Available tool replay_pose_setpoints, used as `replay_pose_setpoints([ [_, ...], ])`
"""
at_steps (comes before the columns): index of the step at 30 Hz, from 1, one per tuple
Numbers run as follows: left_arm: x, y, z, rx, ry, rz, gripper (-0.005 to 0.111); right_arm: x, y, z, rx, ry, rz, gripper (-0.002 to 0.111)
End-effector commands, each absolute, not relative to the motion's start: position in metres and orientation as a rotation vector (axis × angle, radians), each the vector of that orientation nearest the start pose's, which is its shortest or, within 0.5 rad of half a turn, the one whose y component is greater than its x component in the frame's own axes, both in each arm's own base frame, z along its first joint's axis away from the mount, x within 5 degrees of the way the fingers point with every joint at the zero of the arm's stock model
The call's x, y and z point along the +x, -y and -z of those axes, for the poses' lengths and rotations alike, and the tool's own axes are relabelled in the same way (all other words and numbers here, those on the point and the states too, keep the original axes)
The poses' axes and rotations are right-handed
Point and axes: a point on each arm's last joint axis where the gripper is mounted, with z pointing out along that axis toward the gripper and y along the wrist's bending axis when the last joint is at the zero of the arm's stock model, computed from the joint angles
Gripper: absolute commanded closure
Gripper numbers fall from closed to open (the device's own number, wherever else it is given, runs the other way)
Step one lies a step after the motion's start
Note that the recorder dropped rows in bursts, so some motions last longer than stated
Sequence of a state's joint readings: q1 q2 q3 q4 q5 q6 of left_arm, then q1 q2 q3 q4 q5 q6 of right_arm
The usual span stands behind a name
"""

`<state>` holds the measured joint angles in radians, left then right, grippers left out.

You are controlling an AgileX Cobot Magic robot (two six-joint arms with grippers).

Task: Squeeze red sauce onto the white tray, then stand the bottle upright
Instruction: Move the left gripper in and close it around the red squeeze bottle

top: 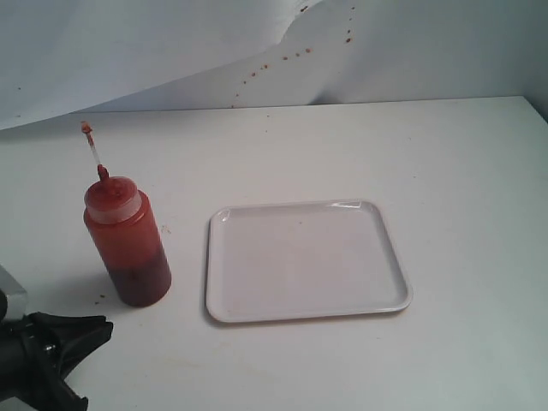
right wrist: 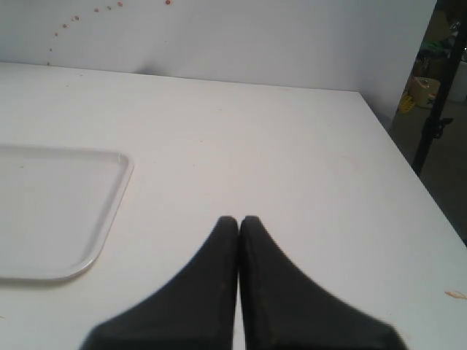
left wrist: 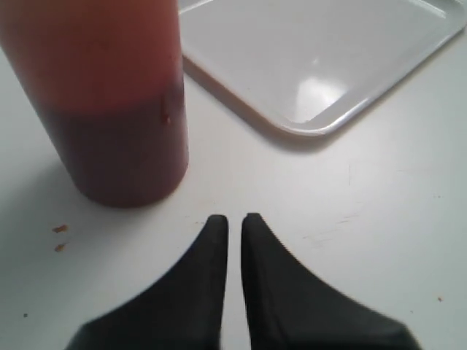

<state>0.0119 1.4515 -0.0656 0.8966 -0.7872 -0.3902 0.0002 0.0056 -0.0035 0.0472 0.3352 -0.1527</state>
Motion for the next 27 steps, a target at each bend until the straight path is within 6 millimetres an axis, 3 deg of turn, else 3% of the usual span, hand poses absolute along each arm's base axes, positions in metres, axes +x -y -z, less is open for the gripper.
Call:
replay_pose_setpoints([
  [1, 0.164, 0.049, -0.114, 0.635, -2.138, 0.514, 0.078, 0.054, -0.001, -0.184, -0.116, -1.807, 0.067, 0.108],
  [3, 0.168, 0.049, -0.108, 0.618, -2.171, 0.527, 0.061, 0.054, -0.001, -0.184, -0.116, -1.807, 0.067, 0.108],
  [8, 0.179, 0.05, -0.1, 0.461, -2.2, 0.608, 0.003, 0.054, -0.001, -0.184, -0.116, -1.807, 0.067, 0.108],
  [17, 0.188, 0.051, -0.094, 0.419, -2.184, 0.653, 0.002, 0.054, -0.001, -0.184, -0.116, -1.807, 0.067, 0.108],
  [21, 0.194, 0.045, -0.095, 0.327, -2.165, 0.573, 0.002, 0.054, -0.001, -0.184, -0.116, -1.807, 0.067, 0.108],
  [27, 0.197, 0.042, -0.097, 0.395, -2.113, 0.491, 0.002, 0.054, -0.001, -0.184, -0.116, -1.807, 0.067, 0.108],
])
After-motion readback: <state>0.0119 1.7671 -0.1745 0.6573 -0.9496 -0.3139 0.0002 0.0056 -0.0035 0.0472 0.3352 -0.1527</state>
